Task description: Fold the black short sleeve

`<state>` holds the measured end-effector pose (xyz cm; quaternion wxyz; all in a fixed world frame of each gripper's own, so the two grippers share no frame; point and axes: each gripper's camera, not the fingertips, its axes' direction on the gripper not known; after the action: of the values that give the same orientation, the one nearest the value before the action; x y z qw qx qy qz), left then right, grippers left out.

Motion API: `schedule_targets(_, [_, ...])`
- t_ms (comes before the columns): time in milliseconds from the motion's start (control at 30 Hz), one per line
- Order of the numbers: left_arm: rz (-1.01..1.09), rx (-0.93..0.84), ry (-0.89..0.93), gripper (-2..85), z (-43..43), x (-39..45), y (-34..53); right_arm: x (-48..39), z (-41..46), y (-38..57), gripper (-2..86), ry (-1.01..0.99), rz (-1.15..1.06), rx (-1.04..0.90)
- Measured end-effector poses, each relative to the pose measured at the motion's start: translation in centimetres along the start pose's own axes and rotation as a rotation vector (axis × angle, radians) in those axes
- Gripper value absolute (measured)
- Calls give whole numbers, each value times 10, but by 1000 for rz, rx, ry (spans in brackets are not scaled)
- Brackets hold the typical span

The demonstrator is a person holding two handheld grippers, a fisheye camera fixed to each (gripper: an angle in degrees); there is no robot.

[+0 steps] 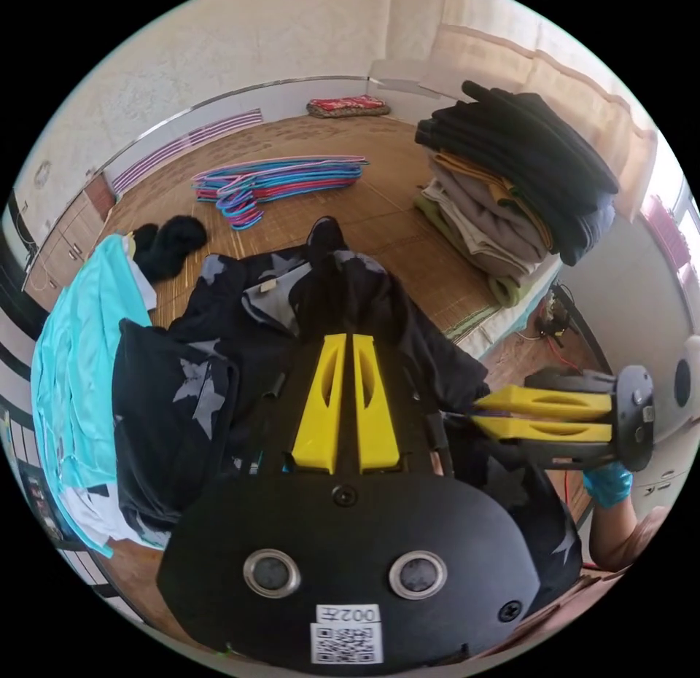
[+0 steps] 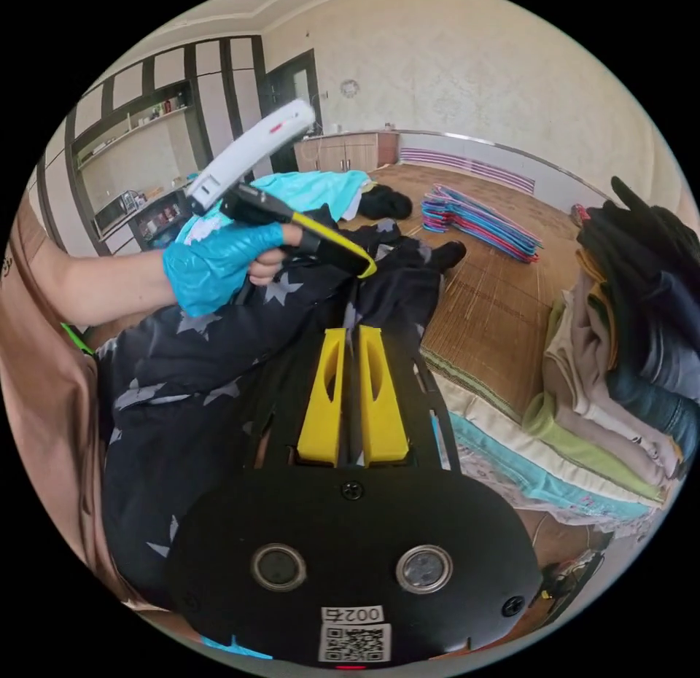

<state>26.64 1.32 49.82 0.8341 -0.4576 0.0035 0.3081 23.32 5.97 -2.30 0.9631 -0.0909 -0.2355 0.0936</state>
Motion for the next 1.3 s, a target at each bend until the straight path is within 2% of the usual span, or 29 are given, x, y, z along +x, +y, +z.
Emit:
schedule_targets(133, [-36, -16, 21, -13, 7, -7, -2, 22, -12, -5, 70, 71, 119, 81])
schedule_targets(367, [-76, -16, 38, -15, 16, -14, -14, 55, 34, -28, 133, 58, 194, -22])
schedule_targets(500, [-83, -10, 46, -15, 18, -20, -26, 66, 48, -35, 112, -13, 243, -59])
schedule_targets(567, [-86, -3, 60, -15, 18, -22, -33, 67, 44, -38, 46, -25, 249, -50])
schedule_targets(667, [-75, 11, 74, -15, 18, -25, -44, 62, 28, -38, 5, 78, 229, 0])
schedule_targets(833, [-16, 53, 152, -12, 14, -25, -70, 64, -16, -36, -4, 290, 260, 129])
schedule_targets(967, [118, 87, 236, -4, 8, -19, -96, 70, -62, -31, -5, 450, 307, 237])
schedule_targets(1067, [151, 109, 247, 0, 7, -22, -113, 74, -86, -25, -5, 567, 332, 257])
schedule_targets(1300, [172, 5, 138, 2, 49, -26, -168, 90, -99, -7, -6, 567, 368, 210])
